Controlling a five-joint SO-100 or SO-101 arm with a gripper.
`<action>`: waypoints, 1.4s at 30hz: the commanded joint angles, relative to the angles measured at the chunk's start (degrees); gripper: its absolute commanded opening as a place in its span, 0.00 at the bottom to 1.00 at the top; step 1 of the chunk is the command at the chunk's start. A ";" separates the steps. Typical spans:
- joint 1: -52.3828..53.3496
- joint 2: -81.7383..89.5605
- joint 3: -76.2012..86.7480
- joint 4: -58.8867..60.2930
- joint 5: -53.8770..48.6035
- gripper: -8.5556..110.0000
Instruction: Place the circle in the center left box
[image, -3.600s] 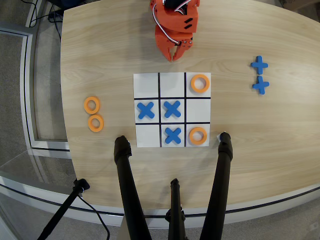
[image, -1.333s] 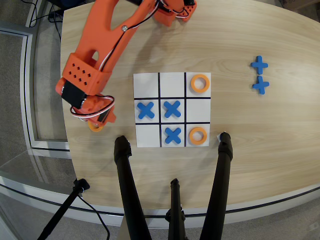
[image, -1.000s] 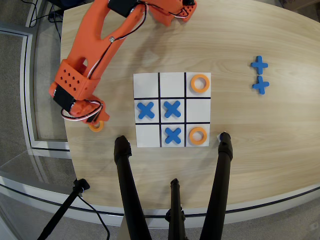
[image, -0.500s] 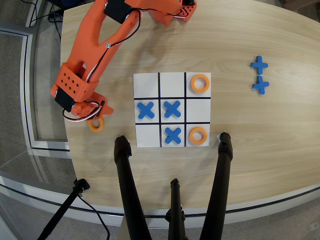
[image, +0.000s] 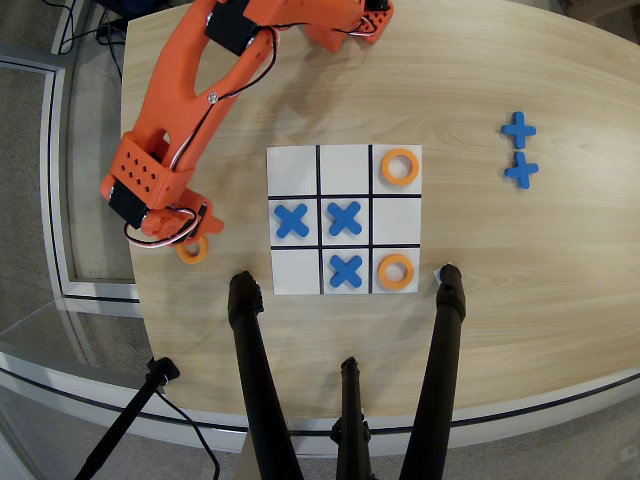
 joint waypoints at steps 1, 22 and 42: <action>0.35 -0.09 -2.20 -1.05 -0.18 0.27; 1.32 -3.08 -2.11 -2.29 -0.26 0.27; 1.05 -3.43 -1.76 1.76 -0.44 0.27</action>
